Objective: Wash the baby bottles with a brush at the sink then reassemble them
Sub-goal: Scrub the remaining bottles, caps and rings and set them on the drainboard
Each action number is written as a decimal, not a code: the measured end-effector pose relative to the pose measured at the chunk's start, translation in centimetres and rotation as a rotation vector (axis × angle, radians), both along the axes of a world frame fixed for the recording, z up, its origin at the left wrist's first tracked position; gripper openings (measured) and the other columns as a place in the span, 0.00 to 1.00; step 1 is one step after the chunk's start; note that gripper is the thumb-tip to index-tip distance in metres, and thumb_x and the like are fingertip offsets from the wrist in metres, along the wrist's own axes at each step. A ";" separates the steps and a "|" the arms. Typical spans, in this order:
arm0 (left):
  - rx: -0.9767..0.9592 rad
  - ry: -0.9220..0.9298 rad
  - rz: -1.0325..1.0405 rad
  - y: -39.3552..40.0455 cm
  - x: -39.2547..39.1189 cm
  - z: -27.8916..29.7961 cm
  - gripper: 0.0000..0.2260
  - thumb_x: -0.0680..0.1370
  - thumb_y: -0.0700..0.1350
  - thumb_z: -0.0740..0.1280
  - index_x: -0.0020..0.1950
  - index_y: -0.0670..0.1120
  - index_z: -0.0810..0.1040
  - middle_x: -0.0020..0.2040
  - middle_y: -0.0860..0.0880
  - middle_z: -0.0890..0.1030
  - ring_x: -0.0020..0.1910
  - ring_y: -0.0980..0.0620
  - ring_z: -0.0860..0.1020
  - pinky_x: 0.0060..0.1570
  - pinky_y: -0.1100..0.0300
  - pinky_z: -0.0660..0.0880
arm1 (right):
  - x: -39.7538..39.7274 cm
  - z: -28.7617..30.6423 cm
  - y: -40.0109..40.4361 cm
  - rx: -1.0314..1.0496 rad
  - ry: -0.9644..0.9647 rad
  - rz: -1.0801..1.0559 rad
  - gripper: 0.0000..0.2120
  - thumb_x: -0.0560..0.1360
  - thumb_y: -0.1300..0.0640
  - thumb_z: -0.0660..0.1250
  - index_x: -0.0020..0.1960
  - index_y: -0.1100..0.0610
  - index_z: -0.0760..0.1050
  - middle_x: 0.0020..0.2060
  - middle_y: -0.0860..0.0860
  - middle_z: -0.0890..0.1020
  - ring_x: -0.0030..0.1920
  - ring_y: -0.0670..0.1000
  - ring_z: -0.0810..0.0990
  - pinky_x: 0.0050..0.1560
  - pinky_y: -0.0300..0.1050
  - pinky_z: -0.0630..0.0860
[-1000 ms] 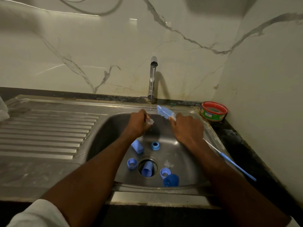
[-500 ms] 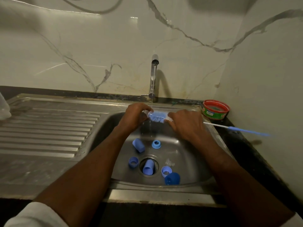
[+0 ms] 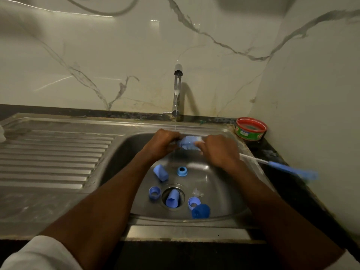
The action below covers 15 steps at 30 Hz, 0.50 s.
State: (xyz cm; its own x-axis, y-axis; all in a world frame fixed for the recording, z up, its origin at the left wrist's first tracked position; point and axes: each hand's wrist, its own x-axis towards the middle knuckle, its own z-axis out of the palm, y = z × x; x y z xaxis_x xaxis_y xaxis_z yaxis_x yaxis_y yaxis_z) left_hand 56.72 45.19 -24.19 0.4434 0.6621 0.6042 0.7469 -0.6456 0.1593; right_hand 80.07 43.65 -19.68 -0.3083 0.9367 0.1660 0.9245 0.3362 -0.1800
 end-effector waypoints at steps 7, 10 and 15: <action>-0.084 -0.063 0.083 0.0 -2.3 0.7 0.11 0.76 0.43 0.75 0.57 0.47 0.83 0.52 0.49 0.85 0.51 0.58 0.82 0.54 0.62 0.78 | -1.9 0.5 0.0 0.295 -0.343 0.062 0.19 0.82 0.38 0.58 0.59 0.50 0.78 0.48 0.51 0.84 0.48 0.52 0.82 0.43 0.46 0.70; -0.040 -0.032 0.176 0.0 -1.6 0.1 0.10 0.76 0.42 0.75 0.57 0.47 0.81 0.53 0.47 0.84 0.51 0.52 0.82 0.54 0.54 0.79 | -1.8 -0.2 0.5 -0.233 0.163 0.020 0.22 0.83 0.38 0.57 0.49 0.53 0.81 0.37 0.49 0.84 0.41 0.51 0.82 0.43 0.44 0.74; -0.054 -0.090 0.261 0.3 0.5 -0.3 0.11 0.75 0.44 0.75 0.56 0.46 0.80 0.53 0.46 0.84 0.51 0.49 0.82 0.52 0.53 0.79 | -0.8 0.2 1.6 0.144 -0.203 -0.066 0.26 0.80 0.32 0.55 0.57 0.51 0.79 0.51 0.53 0.83 0.50 0.54 0.81 0.53 0.52 0.77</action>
